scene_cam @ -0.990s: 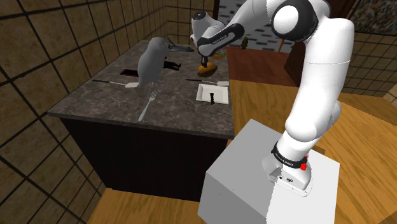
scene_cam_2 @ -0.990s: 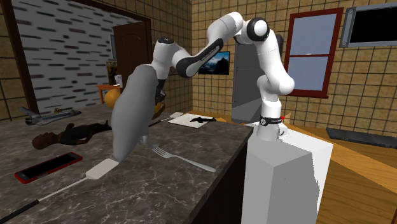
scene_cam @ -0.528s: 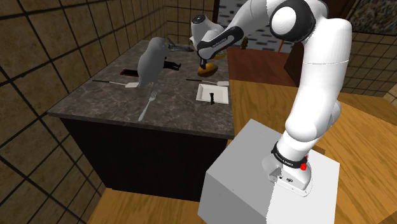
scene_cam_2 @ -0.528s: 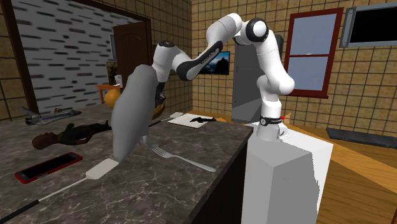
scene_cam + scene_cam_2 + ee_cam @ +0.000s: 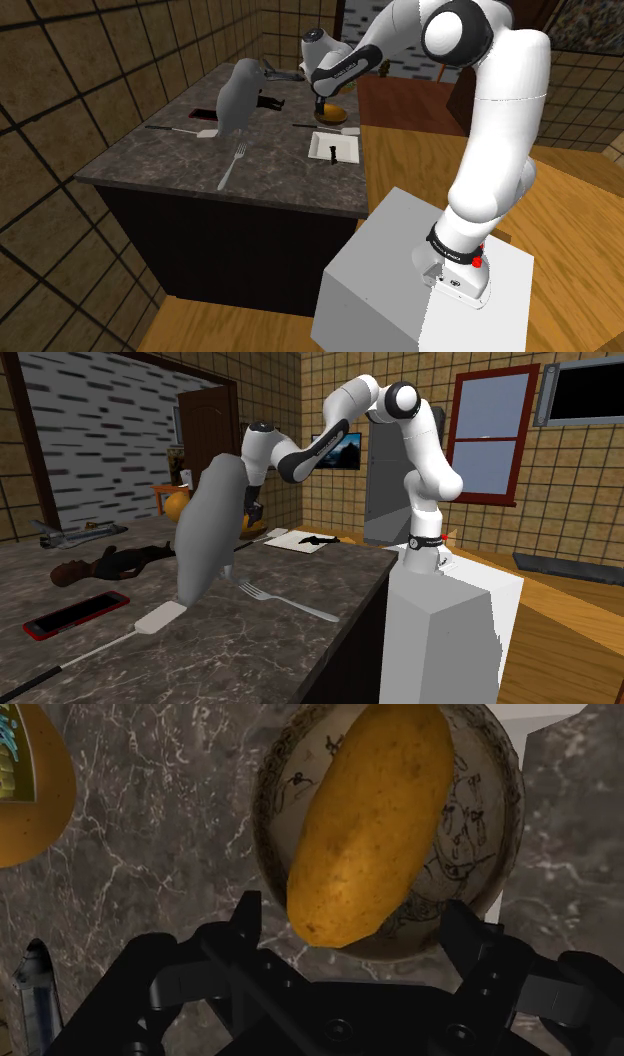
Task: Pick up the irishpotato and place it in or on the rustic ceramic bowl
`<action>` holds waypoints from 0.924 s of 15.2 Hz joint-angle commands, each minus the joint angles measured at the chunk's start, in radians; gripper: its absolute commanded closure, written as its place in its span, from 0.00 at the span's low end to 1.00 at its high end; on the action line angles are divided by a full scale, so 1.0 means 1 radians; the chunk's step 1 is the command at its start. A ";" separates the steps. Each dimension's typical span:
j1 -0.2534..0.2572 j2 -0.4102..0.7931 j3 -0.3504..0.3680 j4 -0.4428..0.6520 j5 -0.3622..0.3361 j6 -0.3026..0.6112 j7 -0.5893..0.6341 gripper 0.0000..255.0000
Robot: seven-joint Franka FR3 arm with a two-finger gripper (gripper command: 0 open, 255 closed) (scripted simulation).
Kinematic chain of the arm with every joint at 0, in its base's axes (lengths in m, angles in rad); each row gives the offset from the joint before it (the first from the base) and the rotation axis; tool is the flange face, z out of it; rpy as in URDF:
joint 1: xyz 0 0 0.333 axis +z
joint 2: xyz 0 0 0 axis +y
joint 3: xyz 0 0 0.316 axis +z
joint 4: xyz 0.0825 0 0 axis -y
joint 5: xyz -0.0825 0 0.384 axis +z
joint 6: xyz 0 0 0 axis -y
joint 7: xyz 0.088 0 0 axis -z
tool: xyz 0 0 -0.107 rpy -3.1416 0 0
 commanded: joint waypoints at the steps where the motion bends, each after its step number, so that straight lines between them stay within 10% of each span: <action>1: 0.000 0.001 0.000 -0.001 0.000 0.000 0.000 0.00; 14: 0.025 -0.080 0.024 0.000 0.030 -0.092 -0.015 0.00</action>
